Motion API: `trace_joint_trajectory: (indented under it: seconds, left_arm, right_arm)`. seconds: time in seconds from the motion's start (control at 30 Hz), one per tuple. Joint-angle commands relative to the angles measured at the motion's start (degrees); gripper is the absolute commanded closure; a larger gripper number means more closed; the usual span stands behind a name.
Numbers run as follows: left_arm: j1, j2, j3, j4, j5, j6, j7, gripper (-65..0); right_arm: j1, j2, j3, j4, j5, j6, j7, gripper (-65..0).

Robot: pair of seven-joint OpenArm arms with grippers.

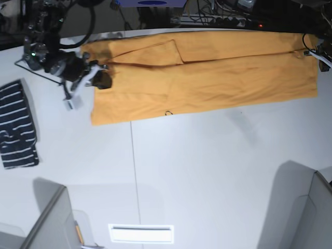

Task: Fold the T-shirt properly
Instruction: 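Lower the held hem onto the shirt body with both grippers, then adjust grips on the folded edge ends with both grippers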

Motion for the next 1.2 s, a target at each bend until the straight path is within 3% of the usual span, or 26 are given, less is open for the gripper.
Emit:
trace_joint_trajectory:
  seconds: [0.0, 0.27, 0.4, 0.57, 0.87, 1.07, 1.17]
  left_arm:
    - [-0.95, -0.87, -0.48, -0.57, -0.24, 0.22, -1.00, 0.0]
    - [-8.95, -1.04, -0.30, -13.76, 8.55, 0.31, -1.18, 0.0]
    - [-12.20, -1.13, 3.39, -18.77, 11.28, 0.40, -1.18, 0.0]
    - [-16.86, -0.87, 6.12, -25.01, 15.76, 0.57, -4.96, 0.0]
    - [-26.18, -0.96, 7.26, -30.20, 20.33, 0.66, -5.14, 0.0]
    - [-29.96, -3.33, 6.73, -27.91, 19.63, 0.22, 1.28, 0.0]
    - [-28.81, -3.95, 6.73, -22.20, 14.71, 0.22, 2.16, 0.0]
  right_arm:
    - [0.35, 0.54, -0.32, 0.05, 0.54, -0.03, 0.62, 0.0]
    - [2.37, 1.51, -2.52, -12.78, 0.45, -0.03, 6.34, 0.0]
    - [4.21, 3.18, -2.60, -20.08, 0.45, 0.24, 8.62, 0.0]
    - [8.79, 3.53, -2.60, -27.47, 0.45, 0.24, 9.33, 0.0]
    - [19.95, 4.23, -2.60, -38.98, 0.45, 0.24, 9.33, 0.0]
    - [21.45, 3.79, -1.99, -30.54, 1.07, 0.24, 5.55, 0.0]
    - [19.95, 1.68, -1.81, -22.37, 1.07, 0.24, 4.14, 0.0]
